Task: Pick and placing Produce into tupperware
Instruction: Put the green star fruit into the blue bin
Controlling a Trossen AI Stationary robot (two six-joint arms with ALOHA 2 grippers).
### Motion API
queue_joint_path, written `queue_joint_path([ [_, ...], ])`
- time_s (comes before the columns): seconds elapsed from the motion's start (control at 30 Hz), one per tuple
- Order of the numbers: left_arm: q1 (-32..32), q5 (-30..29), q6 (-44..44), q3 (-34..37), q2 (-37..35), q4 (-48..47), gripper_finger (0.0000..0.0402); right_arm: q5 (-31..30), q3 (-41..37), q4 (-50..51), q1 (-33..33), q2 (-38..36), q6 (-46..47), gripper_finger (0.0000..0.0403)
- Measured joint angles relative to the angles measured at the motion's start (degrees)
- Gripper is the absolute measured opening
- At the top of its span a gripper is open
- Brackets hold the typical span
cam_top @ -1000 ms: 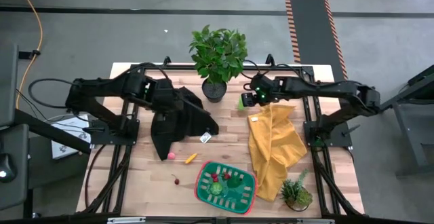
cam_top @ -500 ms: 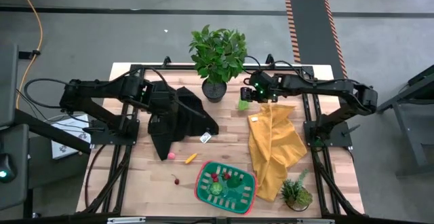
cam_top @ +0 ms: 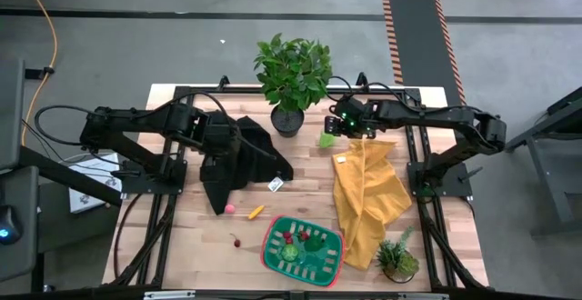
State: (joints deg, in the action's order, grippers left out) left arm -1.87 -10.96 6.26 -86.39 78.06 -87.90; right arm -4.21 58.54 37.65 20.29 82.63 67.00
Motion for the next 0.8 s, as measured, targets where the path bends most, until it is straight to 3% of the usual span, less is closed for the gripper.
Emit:
queue_joint_path([
  [0.3,0.00,0.00,0.95,0.00,0.00,1.09,0.0005,-5.72,-0.33,0.35,0.17,-0.02,-1.36,0.0193],
  [0.8,0.00,0.00,1.96,0.00,0.02,1.97,0.0005,-2.69,-0.33,-2.16,3.54,4.42,0.47,0.0193],
])
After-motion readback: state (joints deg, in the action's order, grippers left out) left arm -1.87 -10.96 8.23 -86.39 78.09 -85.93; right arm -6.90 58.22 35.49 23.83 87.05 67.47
